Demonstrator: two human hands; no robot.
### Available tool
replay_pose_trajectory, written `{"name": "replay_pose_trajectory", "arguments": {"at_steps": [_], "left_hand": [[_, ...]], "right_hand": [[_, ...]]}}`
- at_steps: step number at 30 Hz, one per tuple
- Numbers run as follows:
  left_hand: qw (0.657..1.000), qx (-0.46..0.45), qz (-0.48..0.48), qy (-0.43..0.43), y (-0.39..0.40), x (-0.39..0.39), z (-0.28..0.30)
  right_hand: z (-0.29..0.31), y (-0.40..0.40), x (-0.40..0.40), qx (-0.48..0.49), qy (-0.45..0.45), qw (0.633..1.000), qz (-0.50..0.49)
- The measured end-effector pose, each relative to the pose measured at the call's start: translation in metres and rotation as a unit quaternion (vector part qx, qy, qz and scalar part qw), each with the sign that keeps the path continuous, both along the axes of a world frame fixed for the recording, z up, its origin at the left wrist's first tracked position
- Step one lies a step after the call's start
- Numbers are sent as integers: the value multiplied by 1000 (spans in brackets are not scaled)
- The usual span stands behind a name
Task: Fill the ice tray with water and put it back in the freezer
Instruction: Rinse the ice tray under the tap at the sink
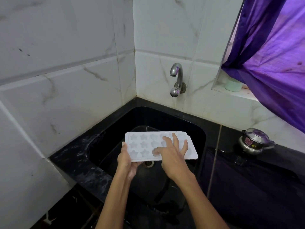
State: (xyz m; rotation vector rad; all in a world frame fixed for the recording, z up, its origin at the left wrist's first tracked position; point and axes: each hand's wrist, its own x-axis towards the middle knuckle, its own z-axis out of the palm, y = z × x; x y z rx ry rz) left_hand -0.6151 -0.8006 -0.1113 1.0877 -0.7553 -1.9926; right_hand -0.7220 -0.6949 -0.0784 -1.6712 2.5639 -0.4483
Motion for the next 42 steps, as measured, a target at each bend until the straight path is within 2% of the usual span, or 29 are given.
{"name": "replay_pose_trajectory", "arguments": {"at_steps": [14,19,22,30,42], "left_hand": [[1000,4,5,0,0,-3,-3],[1000,3,6,-6,-1,-4,-3],[1000,3,3,-5,-1,-4,-4],[1000,4,9,-9,-1,-7,-5],[1000,8,10,-1,1,-7,-4]], "right_hand": [[5,3,-1,10,-7,1000,5],[9,0,-1,-23,3,1000,-15],[10,-4,3,-39,-15,999,9],[6,-10,18,8,15,998,58],[8,-14,21,25,43,997,60]]}}
